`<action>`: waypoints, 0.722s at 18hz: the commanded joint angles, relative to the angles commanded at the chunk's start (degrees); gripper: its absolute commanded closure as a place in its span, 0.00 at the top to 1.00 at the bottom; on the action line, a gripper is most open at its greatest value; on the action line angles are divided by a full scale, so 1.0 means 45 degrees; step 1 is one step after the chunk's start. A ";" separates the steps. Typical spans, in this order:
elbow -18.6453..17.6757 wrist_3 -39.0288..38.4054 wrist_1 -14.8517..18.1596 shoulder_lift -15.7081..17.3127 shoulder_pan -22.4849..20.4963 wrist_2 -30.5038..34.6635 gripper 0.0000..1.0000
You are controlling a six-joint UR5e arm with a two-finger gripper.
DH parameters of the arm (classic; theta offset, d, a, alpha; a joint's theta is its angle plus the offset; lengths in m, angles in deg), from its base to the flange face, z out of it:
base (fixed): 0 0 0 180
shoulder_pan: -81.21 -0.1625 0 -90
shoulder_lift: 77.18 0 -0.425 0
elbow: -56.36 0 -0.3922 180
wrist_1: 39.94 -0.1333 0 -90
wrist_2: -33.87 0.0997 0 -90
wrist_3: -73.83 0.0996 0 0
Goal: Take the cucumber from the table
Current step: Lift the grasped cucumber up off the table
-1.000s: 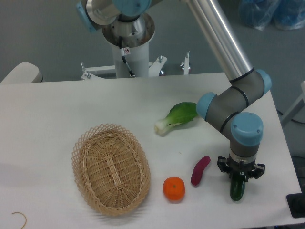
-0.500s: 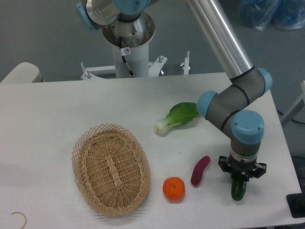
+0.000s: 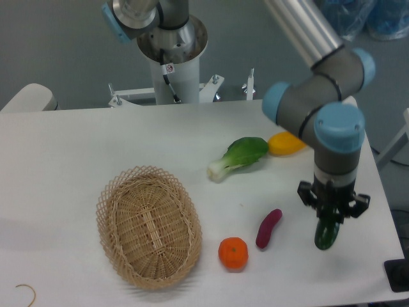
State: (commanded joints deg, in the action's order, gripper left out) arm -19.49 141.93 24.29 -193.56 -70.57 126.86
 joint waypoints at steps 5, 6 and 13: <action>-0.0039 0.1369 0.1134 0.0743 -0.0195 -0.0020 0.52; 0.0000 0.1467 0.1407 0.0841 -0.0195 -0.0039 0.52; -0.0019 0.2132 0.1781 0.1135 -0.0195 -0.0078 0.52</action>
State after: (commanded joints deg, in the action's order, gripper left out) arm -19.58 151.53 32.31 -188.45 -71.45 126.51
